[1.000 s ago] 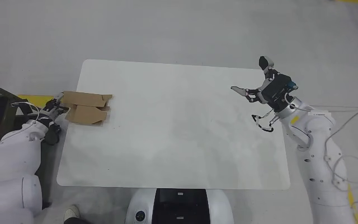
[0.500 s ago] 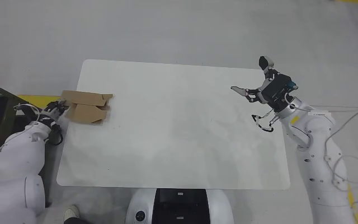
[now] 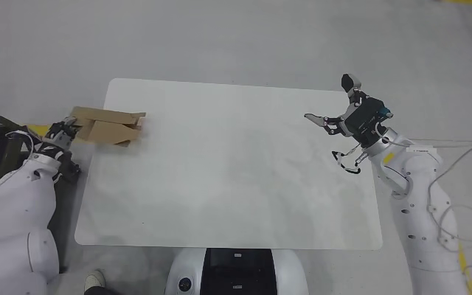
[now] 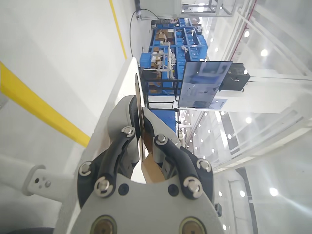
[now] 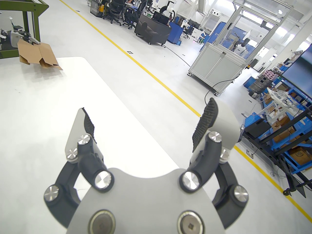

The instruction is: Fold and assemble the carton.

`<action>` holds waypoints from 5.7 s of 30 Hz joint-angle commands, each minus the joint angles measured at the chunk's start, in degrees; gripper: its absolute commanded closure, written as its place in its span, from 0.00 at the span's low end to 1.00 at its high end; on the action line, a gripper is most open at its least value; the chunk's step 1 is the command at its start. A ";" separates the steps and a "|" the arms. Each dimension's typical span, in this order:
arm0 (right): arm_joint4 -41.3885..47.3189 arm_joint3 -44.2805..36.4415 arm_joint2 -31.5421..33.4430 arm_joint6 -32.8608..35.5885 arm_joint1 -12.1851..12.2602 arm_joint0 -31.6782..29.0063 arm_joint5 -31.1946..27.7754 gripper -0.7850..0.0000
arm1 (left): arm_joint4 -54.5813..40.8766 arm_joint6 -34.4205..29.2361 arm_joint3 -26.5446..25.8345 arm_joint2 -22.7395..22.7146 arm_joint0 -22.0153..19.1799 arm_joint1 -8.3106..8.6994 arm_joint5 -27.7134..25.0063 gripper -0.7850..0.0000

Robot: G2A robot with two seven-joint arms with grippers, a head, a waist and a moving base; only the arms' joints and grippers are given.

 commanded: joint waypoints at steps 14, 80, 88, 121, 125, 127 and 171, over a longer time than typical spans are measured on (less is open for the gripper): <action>0.00 0.00 0.00 0.00 0.00 0.00 0.00 0.00 | -6.38 -4.68 -9.62 1.68 -2.11 -2.65 -3.36 1.00; -0.37 -0.34 -0.24 1.47 0.01 -0.43 0.68 0.00 | -14.13 -3.00 -46.38 22.51 3.05 -11.26 12.18 1.00; 12.30 -2.60 -2.05 13.46 -0.34 -1.97 1.23 0.00 | -17.49 -16.14 -37.08 26.08 -3.64 -12.49 12.22 1.00; 79.88 -8.09 -12.23 43.17 -2.67 -6.50 27.55 0.00 | -19.28 -21.67 -19.54 34.40 -16.66 -17.80 4.81 1.00; 83.78 -7.12 -12.81 43.34 -2.88 -6.35 30.22 0.00 | -18.67 -19.71 -21.27 34.34 -15.67 -17.74 5.39 1.00; 86.79 -6.02 -13.77 42.99 -3.16 -5.90 30.86 0.00 | -17.35 -17.77 -23.22 34.06 -14.81 -17.51 5.73 1.00; 90.60 -3.11 -15.78 38.78 -4.13 -5.49 31.21 0.00 | -13.88 -14.12 -31.56 30.01 -9.43 -16.52 9.81 1.00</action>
